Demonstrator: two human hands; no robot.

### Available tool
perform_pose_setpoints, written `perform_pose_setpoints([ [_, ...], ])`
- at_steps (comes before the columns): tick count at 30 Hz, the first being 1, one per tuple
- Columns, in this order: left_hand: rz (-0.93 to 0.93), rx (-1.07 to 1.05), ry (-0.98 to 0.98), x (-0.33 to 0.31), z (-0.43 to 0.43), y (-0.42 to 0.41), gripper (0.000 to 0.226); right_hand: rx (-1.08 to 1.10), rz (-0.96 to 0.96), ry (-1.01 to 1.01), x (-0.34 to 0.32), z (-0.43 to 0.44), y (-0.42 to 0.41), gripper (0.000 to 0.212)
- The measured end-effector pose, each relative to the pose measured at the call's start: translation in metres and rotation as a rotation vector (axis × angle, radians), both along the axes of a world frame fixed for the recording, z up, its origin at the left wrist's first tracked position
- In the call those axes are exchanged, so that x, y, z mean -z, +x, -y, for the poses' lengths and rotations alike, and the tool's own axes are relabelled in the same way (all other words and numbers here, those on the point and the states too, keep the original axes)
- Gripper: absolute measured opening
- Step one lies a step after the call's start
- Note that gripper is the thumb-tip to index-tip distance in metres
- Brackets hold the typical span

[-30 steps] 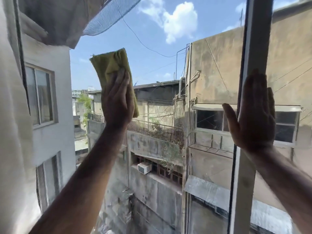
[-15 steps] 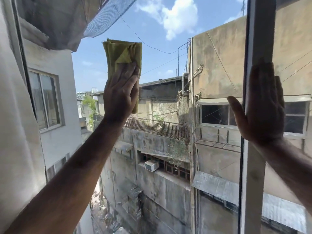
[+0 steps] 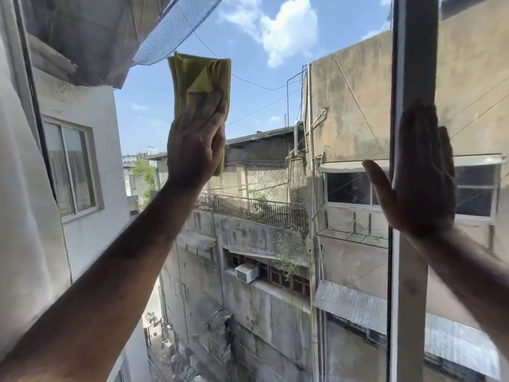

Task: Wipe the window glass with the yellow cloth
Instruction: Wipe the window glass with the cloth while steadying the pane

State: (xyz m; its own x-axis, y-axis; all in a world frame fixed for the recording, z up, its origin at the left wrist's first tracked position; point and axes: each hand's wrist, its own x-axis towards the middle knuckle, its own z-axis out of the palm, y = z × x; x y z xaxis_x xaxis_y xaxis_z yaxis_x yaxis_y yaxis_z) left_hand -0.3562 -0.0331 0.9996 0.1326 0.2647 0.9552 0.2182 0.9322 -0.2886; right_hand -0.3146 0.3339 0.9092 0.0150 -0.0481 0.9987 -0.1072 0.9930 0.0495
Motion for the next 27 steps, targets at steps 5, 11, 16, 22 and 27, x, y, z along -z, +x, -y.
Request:
perform_pose_setpoints([
  [5,0.075,0.043,0.043,0.090,0.023,0.004,0.039,0.005,-0.012,0.000,0.000,0.000,0.001,0.089],
  [11,0.103,-0.005,-0.036,0.097,0.034,0.007,0.037,0.012,0.012,-0.007,0.000,0.001,-0.001,0.092],
  [16,0.042,-0.017,-0.061,0.025,0.012,0.005,0.038,-0.005,-0.003,0.004,0.000,-0.001,-0.002,0.090],
  [22,0.001,0.008,-0.003,-0.021,-0.008,0.003,0.042,0.003,0.014,-0.002,-0.001,0.001,-0.001,0.093],
  [27,0.062,0.122,0.157,-0.004,-0.033,0.005,0.045,0.012,0.030,-0.008,-0.001,0.001,0.004,0.093],
])
